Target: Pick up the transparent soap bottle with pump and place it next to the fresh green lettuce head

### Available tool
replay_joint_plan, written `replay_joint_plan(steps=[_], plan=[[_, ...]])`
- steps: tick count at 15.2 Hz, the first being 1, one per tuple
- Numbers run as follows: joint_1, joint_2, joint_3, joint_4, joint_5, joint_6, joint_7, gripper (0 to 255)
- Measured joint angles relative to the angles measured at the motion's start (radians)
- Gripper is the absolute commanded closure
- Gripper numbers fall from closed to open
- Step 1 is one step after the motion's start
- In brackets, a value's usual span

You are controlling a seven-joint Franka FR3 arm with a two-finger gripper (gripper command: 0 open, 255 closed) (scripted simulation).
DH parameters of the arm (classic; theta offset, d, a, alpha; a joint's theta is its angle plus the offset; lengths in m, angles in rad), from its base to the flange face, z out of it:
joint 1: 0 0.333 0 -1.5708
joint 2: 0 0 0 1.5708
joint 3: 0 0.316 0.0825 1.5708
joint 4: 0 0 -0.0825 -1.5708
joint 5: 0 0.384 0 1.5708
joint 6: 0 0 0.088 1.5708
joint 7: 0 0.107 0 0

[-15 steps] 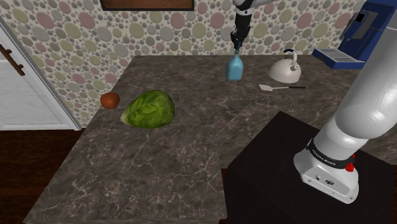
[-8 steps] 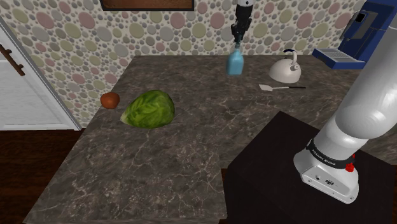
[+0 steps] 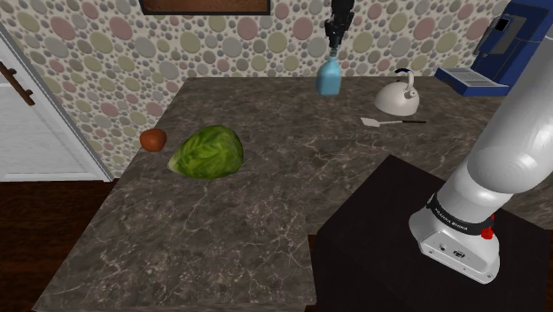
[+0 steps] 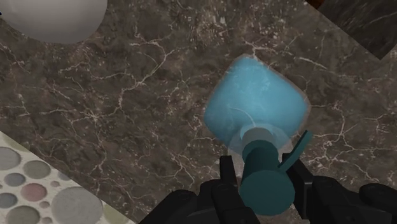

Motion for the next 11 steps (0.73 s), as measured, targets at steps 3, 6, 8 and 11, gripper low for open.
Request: replay_joint_plan(steps=[3,6,8,11], plan=[[0.0,0.002,0.0,0.043,0.002,-0.042,-0.003,255],[0.0,0.003,0.0,0.087,0.003,-0.084,-0.006,255],[0.0,0.008,0.001,0.119,0.004,-0.112,-0.008,255],[0.0,0.014,0.0,0.168,0.007,-0.154,-0.012,255]])
